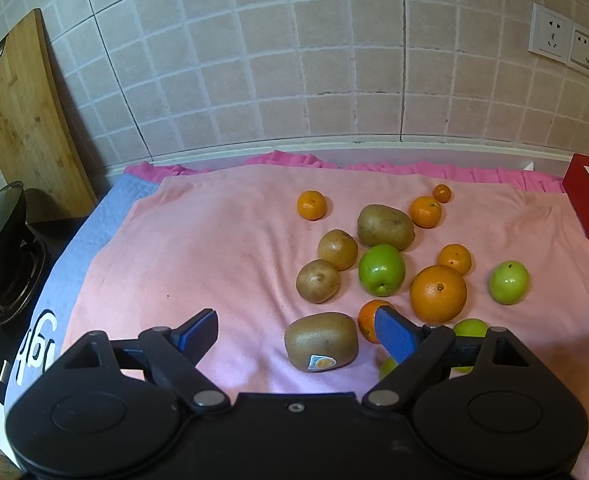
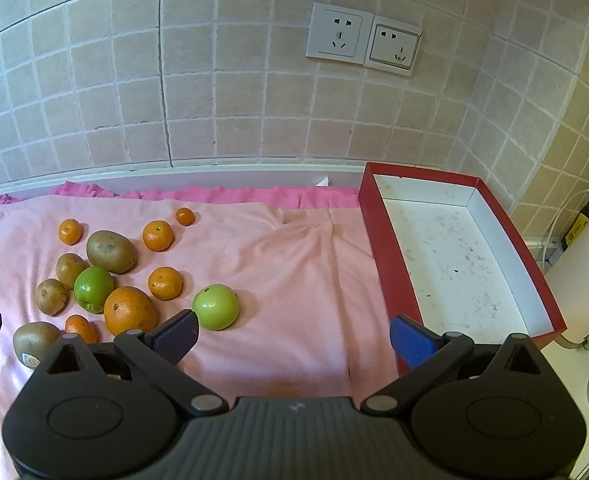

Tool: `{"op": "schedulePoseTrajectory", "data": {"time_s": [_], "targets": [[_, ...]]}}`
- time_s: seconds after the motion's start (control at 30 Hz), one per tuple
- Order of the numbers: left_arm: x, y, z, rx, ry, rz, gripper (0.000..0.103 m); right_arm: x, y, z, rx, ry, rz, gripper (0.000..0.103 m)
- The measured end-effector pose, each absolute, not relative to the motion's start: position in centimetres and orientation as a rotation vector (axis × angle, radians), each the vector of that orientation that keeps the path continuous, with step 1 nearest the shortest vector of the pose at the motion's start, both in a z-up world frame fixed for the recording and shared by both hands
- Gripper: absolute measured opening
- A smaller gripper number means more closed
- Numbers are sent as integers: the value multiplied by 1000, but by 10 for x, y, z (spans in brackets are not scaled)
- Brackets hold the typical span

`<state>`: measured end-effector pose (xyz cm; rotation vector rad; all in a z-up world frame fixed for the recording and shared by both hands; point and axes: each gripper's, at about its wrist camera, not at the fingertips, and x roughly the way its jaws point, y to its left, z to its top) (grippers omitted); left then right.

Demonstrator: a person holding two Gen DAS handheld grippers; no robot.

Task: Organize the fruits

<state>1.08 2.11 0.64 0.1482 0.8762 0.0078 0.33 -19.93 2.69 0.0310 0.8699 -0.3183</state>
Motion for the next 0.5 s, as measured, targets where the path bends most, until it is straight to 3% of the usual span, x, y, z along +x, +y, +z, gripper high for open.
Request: {"op": "schedulePoseTrajectory", "data": {"time_s": [0.5], "targets": [[12, 21, 5, 143, 880, 5, 101, 4, -197, 27, 22, 875, -312, 103]]}}
